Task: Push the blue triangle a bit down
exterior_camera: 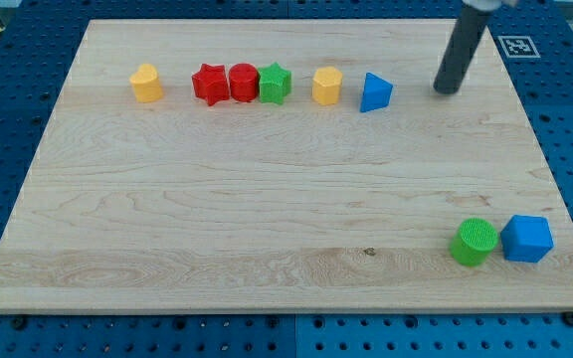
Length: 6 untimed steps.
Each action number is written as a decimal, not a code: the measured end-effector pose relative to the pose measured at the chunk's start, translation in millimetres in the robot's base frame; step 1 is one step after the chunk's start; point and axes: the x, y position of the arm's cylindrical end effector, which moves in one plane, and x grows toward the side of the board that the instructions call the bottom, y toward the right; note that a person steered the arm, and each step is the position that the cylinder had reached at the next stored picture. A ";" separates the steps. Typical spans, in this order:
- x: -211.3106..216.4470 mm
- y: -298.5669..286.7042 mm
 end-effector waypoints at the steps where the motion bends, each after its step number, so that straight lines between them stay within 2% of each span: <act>1: -48.8 -47.4; 2: -32.8 -96.6; 4: 62.7 -105.0; 6: 126.7 -104.1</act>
